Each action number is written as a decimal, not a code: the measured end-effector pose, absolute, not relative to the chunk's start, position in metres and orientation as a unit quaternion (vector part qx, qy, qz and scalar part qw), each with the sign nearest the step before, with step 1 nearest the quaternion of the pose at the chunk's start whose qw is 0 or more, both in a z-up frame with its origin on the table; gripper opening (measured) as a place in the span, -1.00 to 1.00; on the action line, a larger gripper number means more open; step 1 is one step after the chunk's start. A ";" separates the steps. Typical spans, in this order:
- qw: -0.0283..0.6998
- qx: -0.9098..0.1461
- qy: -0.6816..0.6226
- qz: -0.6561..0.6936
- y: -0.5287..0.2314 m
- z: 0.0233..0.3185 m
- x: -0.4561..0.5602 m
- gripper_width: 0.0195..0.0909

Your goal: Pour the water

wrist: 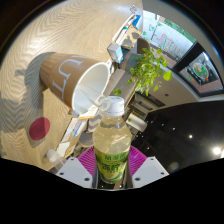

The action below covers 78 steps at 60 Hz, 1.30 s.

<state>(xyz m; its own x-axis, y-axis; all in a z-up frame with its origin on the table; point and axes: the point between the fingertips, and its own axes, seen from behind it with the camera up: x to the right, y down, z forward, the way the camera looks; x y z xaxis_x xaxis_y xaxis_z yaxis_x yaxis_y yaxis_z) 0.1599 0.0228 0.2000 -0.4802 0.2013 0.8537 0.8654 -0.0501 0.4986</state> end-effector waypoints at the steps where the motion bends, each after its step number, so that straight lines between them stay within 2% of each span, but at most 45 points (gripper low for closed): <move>1: 0.280 -0.425 -0.629 -0.587 0.023 0.200 0.160 -0.46; 7: 0.289 -0.444 -0.620 -0.580 0.020 0.203 0.163 -0.45; 12: 0.323 -0.486 -0.593 -0.555 0.016 0.213 0.166 -0.46; 27: 0.492 -0.685 -0.394 -0.367 0.002 0.265 0.194 -0.45; 32: 0.529 -0.735 -0.320 -0.278 -0.001 0.267 0.205 -0.45; 38: 0.544 -0.796 -0.219 -0.150 -0.003 0.246 0.216 -0.45; 45: 0.537 -0.833 -0.132 -0.019 -0.002 0.202 0.219 -0.45; 59: 0.511 -0.853 -0.088 0.060 0.003 0.117 0.225 -0.45; 73: 0.502 -0.856 -0.091 0.083 0.006 0.075 0.224 -0.42; 78: 0.517 -0.846 -0.097 0.088 0.008 0.078 0.222 -0.37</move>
<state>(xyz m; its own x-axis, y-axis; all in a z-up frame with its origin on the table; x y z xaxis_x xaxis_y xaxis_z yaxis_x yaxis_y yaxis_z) 0.2217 0.0076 0.0783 0.9657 0.2552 -0.0478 0.0736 -0.4458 -0.8921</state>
